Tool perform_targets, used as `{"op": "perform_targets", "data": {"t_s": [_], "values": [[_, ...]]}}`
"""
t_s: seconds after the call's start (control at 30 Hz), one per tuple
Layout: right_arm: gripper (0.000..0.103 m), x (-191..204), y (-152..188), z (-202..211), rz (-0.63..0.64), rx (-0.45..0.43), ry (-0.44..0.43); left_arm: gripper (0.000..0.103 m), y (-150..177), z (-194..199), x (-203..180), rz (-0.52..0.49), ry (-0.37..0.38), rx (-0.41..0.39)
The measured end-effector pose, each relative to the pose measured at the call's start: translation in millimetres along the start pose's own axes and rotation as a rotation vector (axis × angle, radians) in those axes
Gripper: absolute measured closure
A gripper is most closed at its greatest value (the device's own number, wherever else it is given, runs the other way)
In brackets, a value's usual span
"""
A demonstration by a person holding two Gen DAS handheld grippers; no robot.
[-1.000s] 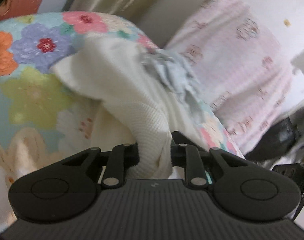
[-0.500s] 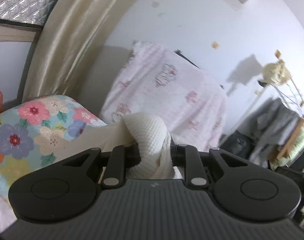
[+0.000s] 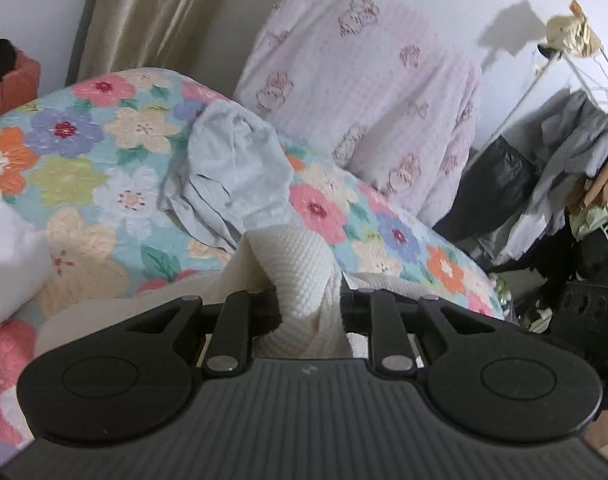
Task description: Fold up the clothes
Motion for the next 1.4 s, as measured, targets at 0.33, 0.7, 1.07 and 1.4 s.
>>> {"op": "perform_targets", "data": {"t_s": [0.33, 0.7, 1.07, 1.4], "values": [[0.091, 10, -143, 96, -0.065, -0.319, 0.063, 0.084, -108, 46, -122, -0.165, 0.116, -0.301], [0.091, -48, -7, 65, -0.009, -0.067, 0.131, 0.084, 19, -7, -53, -0.014, 0.079, -0.025], [0.091, -67, 34, 30, -0.046, -0.004, 0.056, 0.083, 49, -32, -14, 0.001, 0.037, 0.045], [0.090, -86, 110, 11, -0.067, 0.140, 0.057, 0.060, 113, 1, 28, -0.068, -0.206, 0.153]]}}
Point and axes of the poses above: each gripper's, at about its wrist camera, not at the fingertips, and z roughly against the way its jaws point, x to its left, y to its underside, the point moved 5 cm from there along -z, roughly the way its jaws point, and after that the axes turned 7 degrees about y, right-handed, at the moved point
